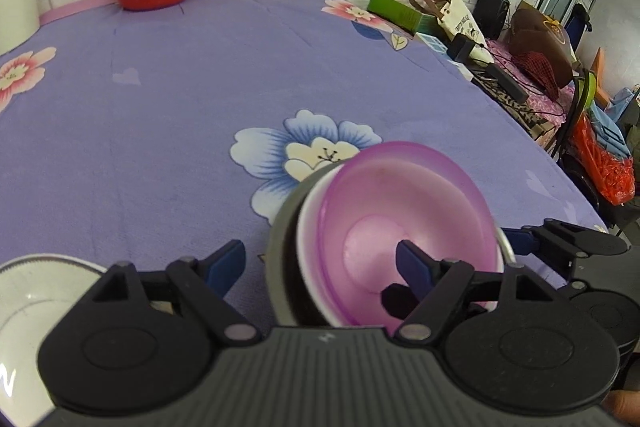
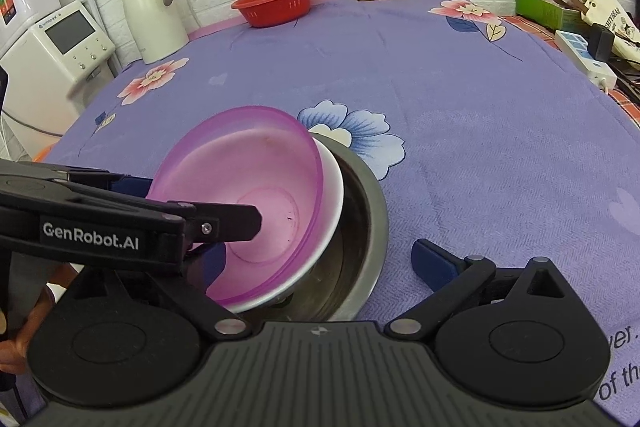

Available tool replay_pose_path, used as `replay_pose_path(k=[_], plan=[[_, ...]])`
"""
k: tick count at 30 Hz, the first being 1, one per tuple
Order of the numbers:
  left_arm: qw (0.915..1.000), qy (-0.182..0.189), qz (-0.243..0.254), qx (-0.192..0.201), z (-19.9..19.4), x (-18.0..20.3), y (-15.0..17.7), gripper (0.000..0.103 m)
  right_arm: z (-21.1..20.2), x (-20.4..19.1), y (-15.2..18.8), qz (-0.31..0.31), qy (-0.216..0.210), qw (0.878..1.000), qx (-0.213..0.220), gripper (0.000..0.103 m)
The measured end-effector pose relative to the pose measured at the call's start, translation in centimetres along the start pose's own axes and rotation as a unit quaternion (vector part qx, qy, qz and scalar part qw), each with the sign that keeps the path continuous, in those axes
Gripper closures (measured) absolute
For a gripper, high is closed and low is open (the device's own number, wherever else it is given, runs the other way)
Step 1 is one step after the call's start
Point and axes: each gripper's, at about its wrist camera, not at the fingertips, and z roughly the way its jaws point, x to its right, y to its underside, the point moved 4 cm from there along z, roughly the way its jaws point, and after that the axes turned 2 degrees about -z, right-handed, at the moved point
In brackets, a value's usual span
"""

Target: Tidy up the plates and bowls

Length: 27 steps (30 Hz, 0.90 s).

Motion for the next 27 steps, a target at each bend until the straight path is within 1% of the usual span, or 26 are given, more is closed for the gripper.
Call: replay_pose_path(k=[3, 6, 10, 13, 16, 21, 23, 27], plan=[[1.0, 0.007, 0.002, 0.006, -0.1, 1.0, 0.1, 0.024, -0.2, 0.1, 0.1, -0.002, 0.001, 1.0, 0.0, 0.0], [0.9995, 0.031, -0.008, 0.003, 0.1, 1.7, 0.1, 0.024, -0.6, 0.3, 0.2, 0.002, 0.005, 1.0, 0.004, 0.0], [0.9969, 0.069, -0.033, -0.018, 1.0, 2.6, 0.5, 0.024, -1.2, 0.7, 0.5, 0.002, 0.014, 1.0, 0.004, 0.0], [0.9973, 0.063, -0.033, -0.017, 1.1, 2.9, 0.7, 0.024, -1.4, 1.1, 0.8, 0.004, 0.017, 1.0, 0.003, 0.0], [0.9974, 0.055, -0.046, -0.01, 0.7, 2.2, 0.6, 0.024, -1.7, 1.3, 1.0, 0.008, 0.018, 1.0, 0.004, 0.0], [0.9979, 0.042, -0.049, 0.003, -0.1, 1.7, 0.2, 0.023, -1.3, 0.8, 0.8, 0.011, 0.005, 1.0, 0.009, 0.0], [0.9978, 0.043, -0.051, -0.001, 0.3, 1.7, 0.3, 0.023, -0.9, 0.6, 0.9, 0.009, 0.002, 1.0, 0.005, 0.0], [0.9978, 0.043, -0.049, -0.009, 0.9, 2.0, 0.8, 0.023, -0.9, 0.8, 1.0, 0.007, 0.006, 1.0, 0.011, 0.0]])
